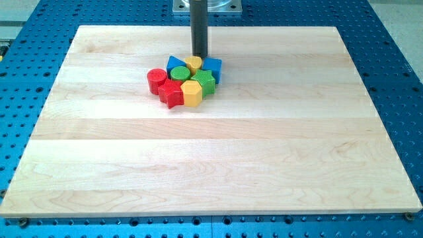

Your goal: Push the blue blocks into the green circle

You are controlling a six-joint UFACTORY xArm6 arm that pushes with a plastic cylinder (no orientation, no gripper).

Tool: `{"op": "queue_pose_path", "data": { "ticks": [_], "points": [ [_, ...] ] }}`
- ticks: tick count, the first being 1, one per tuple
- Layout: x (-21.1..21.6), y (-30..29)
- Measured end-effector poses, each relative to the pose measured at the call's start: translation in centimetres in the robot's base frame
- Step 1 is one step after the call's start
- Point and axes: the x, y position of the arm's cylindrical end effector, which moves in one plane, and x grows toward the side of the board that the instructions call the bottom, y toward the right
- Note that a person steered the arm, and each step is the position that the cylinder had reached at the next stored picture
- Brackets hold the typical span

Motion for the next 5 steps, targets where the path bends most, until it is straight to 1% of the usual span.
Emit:
{"op": "queue_pose_path", "data": {
  "ticks": [1, 4, 5],
  "points": [
    [-1.0, 0.8],
    [-0.6, 1.0],
    [-0.4, 2.8]
  ]
}}
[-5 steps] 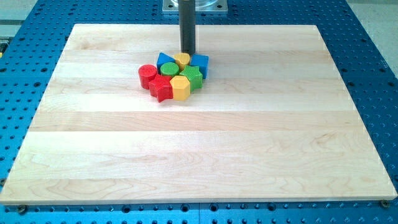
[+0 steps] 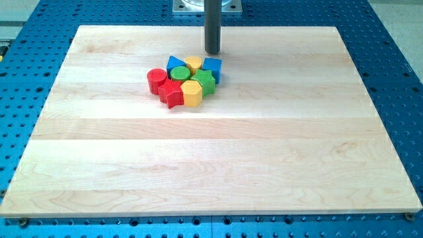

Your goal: Push the blue blocks into the green circle

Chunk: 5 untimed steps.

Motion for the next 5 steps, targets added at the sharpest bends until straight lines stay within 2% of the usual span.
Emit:
{"op": "queue_pose_path", "data": {
  "ticks": [1, 2, 4, 5],
  "points": [
    [3.7, 3.1],
    [5.7, 3.3],
    [6.3, -1.4],
    [7.7, 0.0]
  ]
}}
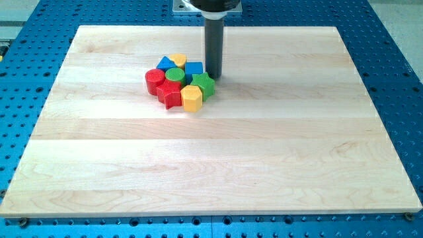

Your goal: Push the blue blocks into the green circle

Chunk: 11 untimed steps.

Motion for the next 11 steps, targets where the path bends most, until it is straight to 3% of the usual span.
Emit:
{"op": "queue_pose_path", "data": {
  "ticks": [5, 7, 8, 9, 10, 11],
  "points": [
    [1.1, -4.0],
    [-5.3, -2.8],
    [-8.8, -9.4],
    [-5.7, -14.7],
    [-2.4, -13.7],
    [-2.0, -11.7]
  ]
}}
